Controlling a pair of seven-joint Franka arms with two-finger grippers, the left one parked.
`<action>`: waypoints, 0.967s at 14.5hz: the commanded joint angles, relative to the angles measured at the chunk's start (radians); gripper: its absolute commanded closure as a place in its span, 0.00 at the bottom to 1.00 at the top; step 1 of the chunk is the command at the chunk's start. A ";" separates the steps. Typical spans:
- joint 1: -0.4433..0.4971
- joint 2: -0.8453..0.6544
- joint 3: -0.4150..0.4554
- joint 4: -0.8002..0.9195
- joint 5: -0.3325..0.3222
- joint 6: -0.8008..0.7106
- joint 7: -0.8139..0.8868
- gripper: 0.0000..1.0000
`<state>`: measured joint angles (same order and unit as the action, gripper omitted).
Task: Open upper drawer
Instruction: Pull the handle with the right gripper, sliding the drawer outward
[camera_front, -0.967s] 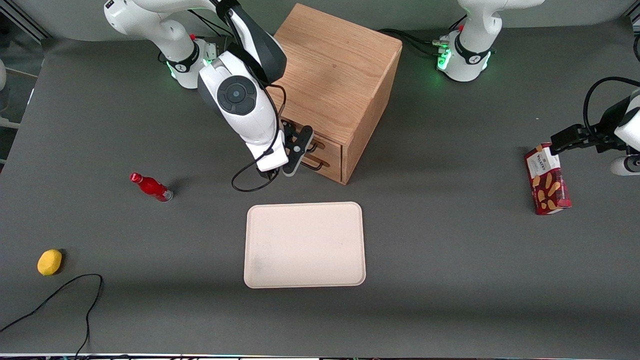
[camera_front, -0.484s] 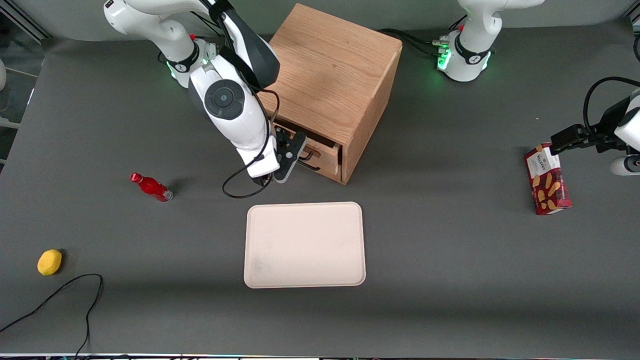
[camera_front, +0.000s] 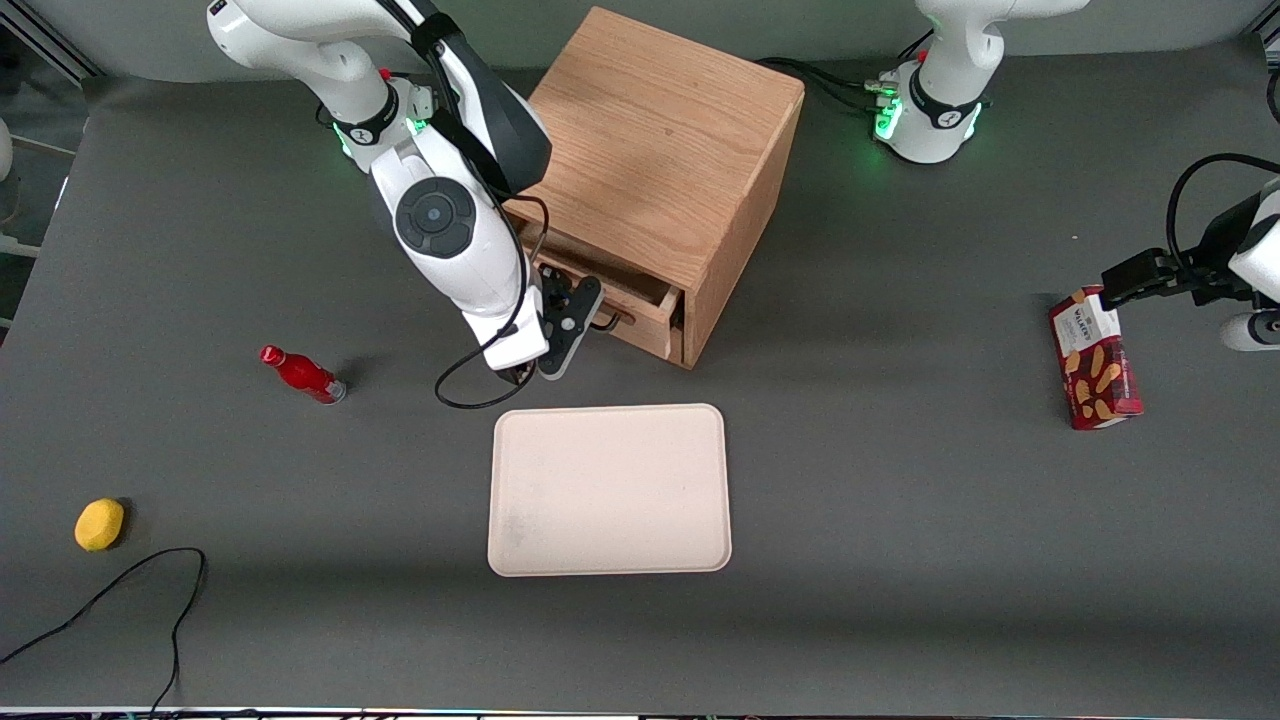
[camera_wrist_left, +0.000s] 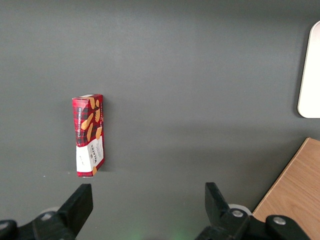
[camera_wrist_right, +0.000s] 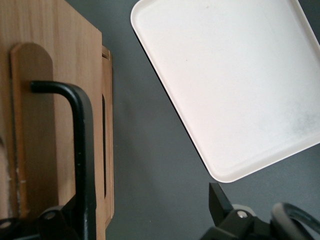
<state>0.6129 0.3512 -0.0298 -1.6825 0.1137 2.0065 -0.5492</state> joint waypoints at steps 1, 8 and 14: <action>-0.018 0.046 0.002 0.064 -0.009 -0.006 -0.034 0.00; -0.027 0.100 0.002 0.184 -0.011 -0.098 -0.034 0.00; -0.064 0.130 0.002 0.211 -0.051 -0.100 -0.057 0.00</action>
<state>0.5651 0.4501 -0.0308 -1.5260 0.0749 1.9277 -0.5723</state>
